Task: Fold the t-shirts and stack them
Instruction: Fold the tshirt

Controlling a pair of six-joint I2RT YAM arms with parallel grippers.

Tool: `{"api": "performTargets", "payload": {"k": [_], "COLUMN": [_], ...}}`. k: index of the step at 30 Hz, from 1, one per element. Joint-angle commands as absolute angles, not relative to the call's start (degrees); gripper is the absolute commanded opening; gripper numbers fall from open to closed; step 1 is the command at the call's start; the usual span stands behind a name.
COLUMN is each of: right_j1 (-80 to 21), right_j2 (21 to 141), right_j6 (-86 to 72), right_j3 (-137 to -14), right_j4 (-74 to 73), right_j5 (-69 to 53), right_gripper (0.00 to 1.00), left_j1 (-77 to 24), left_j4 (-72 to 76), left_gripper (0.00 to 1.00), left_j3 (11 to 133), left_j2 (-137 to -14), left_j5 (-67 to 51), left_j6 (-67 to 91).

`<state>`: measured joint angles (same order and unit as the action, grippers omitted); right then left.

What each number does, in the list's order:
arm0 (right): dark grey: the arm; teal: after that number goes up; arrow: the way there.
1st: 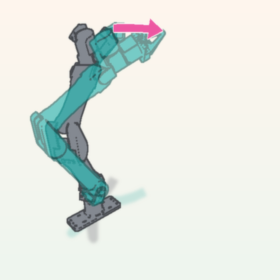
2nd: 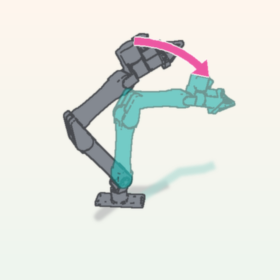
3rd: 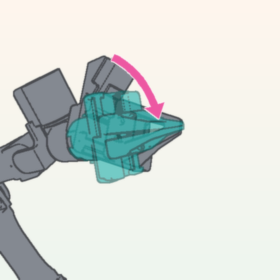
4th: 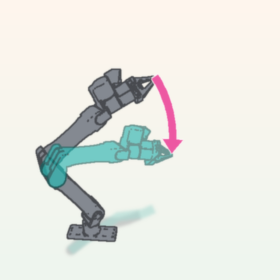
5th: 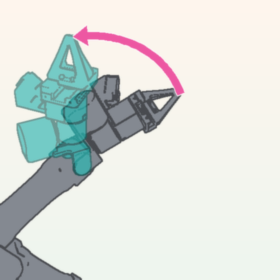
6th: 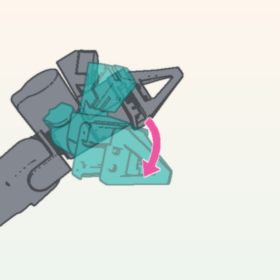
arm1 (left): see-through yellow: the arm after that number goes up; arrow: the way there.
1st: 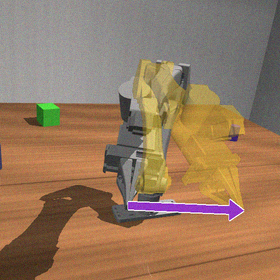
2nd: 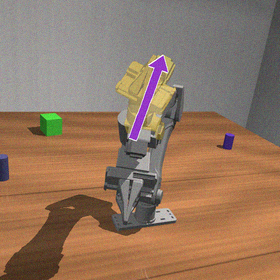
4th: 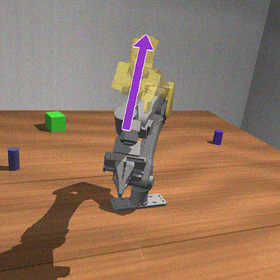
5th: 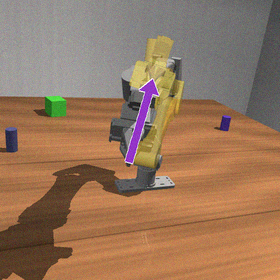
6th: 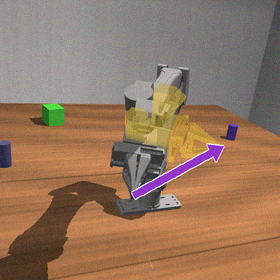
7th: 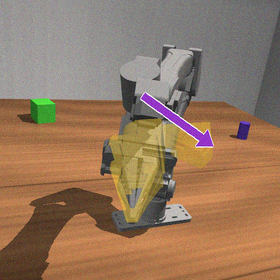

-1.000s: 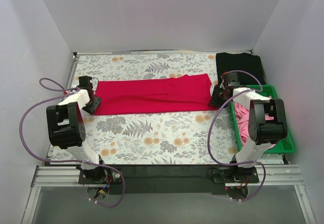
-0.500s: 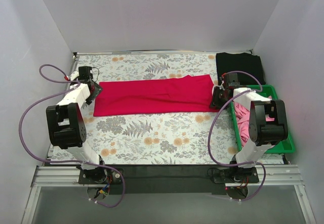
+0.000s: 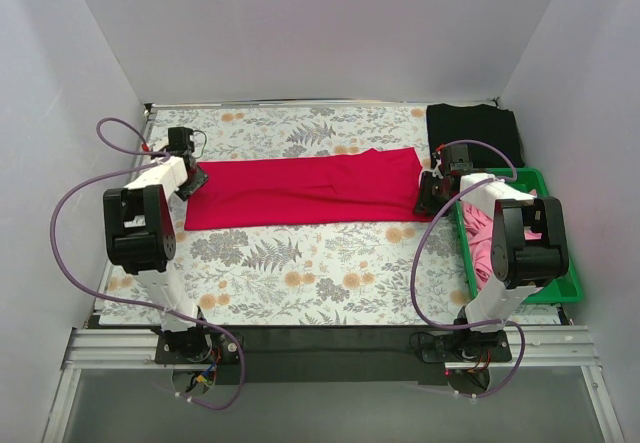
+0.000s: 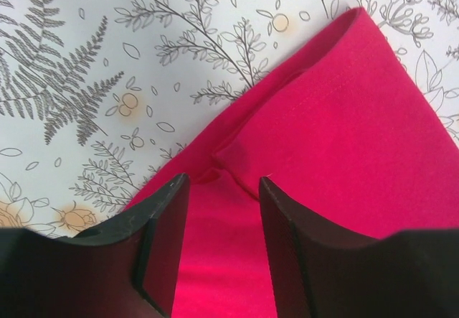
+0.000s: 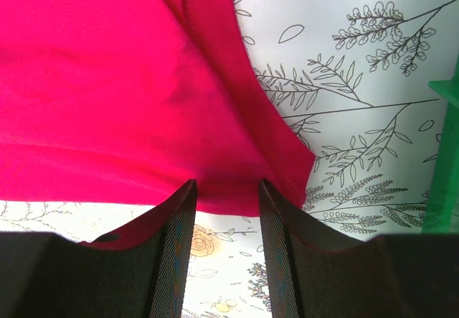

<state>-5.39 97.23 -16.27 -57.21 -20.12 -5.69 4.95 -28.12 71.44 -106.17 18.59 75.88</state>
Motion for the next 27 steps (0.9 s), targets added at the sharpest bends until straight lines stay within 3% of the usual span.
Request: {"api": "performTargets", "payload": {"k": [1,14,19,20,27], "right_j1": [-5.71,-5.63,-5.63,-5.63,-5.63], "right_j2": [97.21,97.38,97.21,97.21,97.30], "right_j6": [-15.64,-15.56,-15.47,-15.47,-15.47], "right_j3": [-57.83,-58.01,-58.09,-58.10,-58.01], "right_j4": [-22.94,-22.94,-22.94,-22.94,-22.94], "right_j5": [-5.01,-4.75,-4.40,-4.39,-4.13], "right_gripper": [0.40,0.40,0.40,0.40,0.40], "left_j1": [4.04,4.04,4.04,4.04,3.96], "left_j4": [-27.95,-29.88,-30.76,-30.76,-31.99], "left_gripper": [0.41,0.33,0.20,0.14,0.05], "left_j3": [72.78,74.53,75.06,75.06,76.99], "left_j2": [-105.64,-108.54,-108.90,-108.64,-108.89], "left_j5": [20.65,24.17,23.99,24.43,27.86], "left_j6": [75.41,76.73,77.17,77.25,76.73]}}
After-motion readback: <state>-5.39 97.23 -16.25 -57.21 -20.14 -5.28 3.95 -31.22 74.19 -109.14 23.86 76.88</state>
